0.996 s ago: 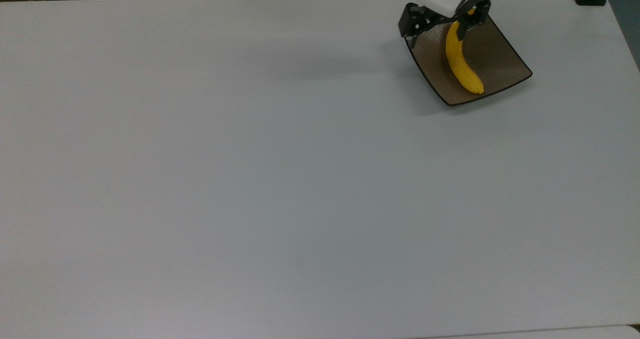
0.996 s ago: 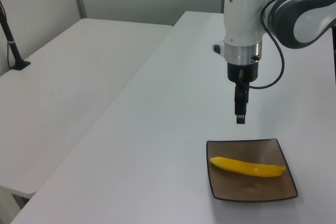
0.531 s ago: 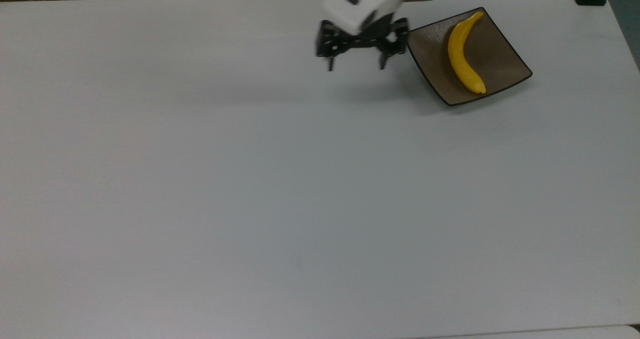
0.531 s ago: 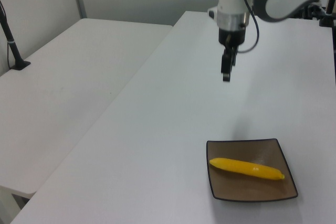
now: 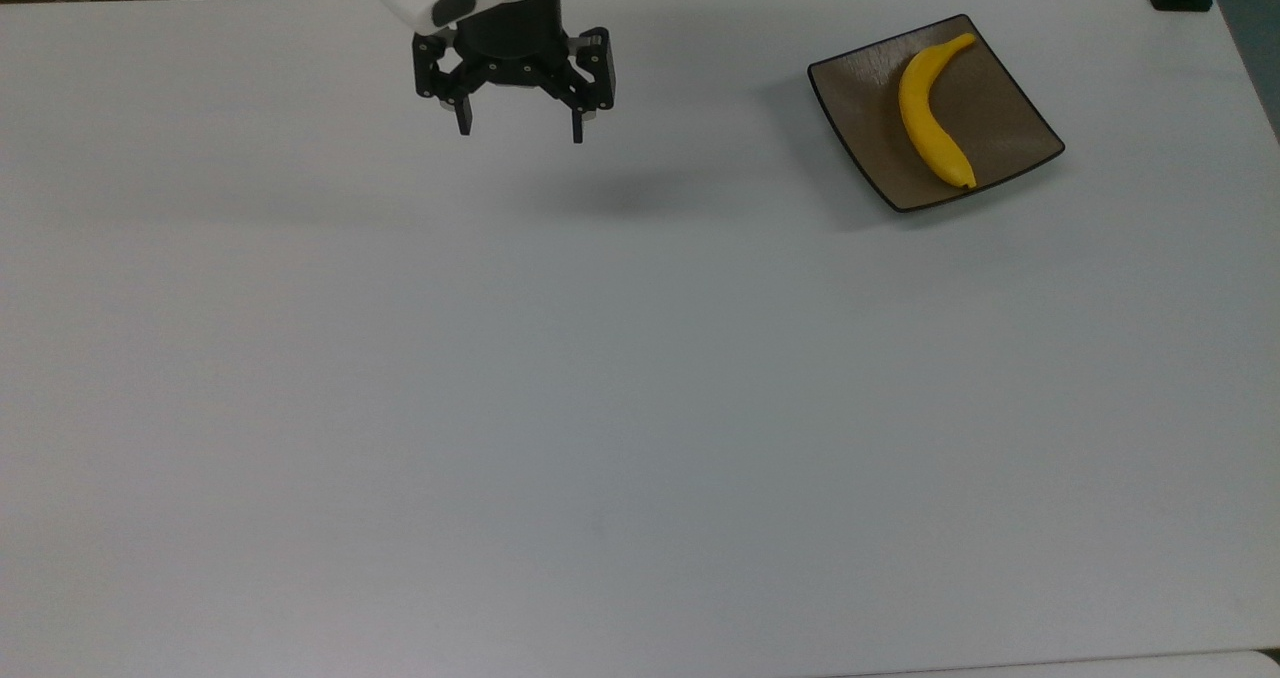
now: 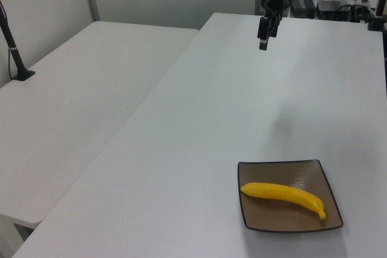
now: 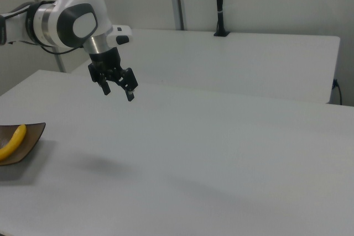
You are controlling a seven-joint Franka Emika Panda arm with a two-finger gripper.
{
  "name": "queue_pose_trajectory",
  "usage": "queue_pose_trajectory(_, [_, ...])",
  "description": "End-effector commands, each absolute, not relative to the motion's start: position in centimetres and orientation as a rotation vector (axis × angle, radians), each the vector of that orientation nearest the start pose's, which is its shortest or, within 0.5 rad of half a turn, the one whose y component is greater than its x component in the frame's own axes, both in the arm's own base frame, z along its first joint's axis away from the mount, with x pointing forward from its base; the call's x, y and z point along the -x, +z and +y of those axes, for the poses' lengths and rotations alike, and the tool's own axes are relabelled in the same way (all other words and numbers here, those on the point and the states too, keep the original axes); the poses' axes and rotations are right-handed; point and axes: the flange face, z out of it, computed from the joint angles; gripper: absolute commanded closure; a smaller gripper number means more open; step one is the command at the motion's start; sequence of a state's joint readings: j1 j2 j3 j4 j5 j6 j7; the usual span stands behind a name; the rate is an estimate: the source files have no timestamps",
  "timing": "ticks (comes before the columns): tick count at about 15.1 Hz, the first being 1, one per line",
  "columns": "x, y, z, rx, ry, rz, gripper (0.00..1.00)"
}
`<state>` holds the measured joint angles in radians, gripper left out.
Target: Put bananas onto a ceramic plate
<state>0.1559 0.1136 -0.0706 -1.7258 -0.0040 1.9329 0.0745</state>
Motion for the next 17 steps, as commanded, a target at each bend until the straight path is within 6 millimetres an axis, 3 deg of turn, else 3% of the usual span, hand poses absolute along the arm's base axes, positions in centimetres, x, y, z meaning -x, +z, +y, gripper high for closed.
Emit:
queue_pose_trajectory(1, [-59.9, 51.9, 4.7, 3.104, -0.122, -0.053, 0.0])
queue_pose_trajectory(5, [-60.0, 51.9, 3.3, 3.101, -0.122, -0.018, 0.0])
queue_pose_trajectory(7, [-59.5, 51.8, 4.2, 3.102, -0.11, -0.048, 0.0])
queue_pose_trajectory(15, [-55.8, 52.5, 4.4, 3.118, -0.099, -0.074, 0.0])
queue_pose_trajectory(17, [-55.9, 52.6, 4.8, 3.124, -0.104, -0.088, 0.0])
